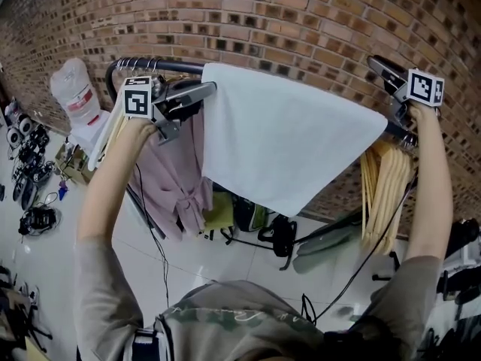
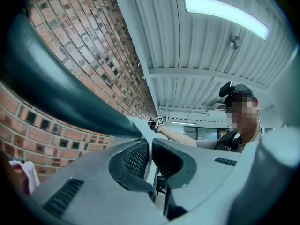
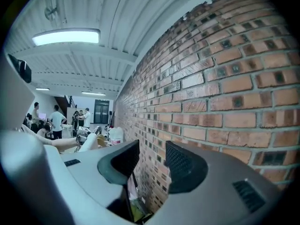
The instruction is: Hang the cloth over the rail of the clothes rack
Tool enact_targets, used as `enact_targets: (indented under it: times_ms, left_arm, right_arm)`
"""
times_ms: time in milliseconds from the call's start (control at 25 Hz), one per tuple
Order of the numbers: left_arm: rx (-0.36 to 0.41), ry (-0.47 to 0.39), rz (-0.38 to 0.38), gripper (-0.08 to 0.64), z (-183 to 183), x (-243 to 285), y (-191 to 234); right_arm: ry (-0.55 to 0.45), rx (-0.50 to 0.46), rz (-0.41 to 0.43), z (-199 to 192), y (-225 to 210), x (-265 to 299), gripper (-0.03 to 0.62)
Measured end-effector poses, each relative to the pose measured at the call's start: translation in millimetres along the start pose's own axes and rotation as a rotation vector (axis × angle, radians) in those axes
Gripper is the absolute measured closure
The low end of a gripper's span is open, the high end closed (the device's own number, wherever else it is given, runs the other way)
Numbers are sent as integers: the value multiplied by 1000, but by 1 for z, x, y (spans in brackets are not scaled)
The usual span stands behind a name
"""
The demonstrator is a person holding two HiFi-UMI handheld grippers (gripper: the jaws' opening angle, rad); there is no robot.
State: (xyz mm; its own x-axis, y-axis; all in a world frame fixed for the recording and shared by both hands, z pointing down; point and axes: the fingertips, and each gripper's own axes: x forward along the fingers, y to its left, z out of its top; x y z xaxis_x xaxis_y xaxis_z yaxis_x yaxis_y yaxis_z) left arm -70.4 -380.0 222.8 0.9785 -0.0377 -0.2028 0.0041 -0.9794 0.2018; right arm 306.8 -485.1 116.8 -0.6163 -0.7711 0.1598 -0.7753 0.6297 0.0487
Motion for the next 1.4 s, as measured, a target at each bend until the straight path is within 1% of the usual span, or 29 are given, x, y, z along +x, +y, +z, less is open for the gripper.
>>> enact_targets:
  times_ms: [200,280,360,440,600,680,800,880,960,1120,1200,1400]
  left_arm:
    - [14,37,-7,540,-1,4,-2]
    - [18,46,-1,540,0,2,-2]
    - [21,47,7,540,1,0,-3]
    - [27,50,17,540,1,-1,-3]
    - [58,73,42,540,0,1,-3]
    - [72,82,51,540,-1,1,-4]
    - [65,75,44,540,0,1,-6]
    - [65,72,39,540,1,2,-8]
    - [69,74,43,540,1,1,-9]
    - [74,80,50,540,-1,2,-8]
    - [71,74,49,540,-1,2,-8]
    - [53,72,64,540,-5,2,-6]
  right_arm:
    - [-96,-86,-8,24,19,-19,417]
    - [-146,-71,-9,34,31,-30,419]
    - [-193,-32,18,43,48,-42,419]
    - [-236,-20,41,50,68,-59,419]
    - [-348,0,76,53,113,-98,419]
    - [-353,2,106,41,136,-106,419]
    - [-304,-26,149,13,168,-111,419]
    - [-273,-40,149,-9,180,-117,419]
    - [-263,-30,131,-33,182,-123,419]
    - [-230,55,84,-87,167,-127,419]
    - [-208,76,63,-110,162,-122,419]
    - [-157,99,30,-145,155,-111,419]
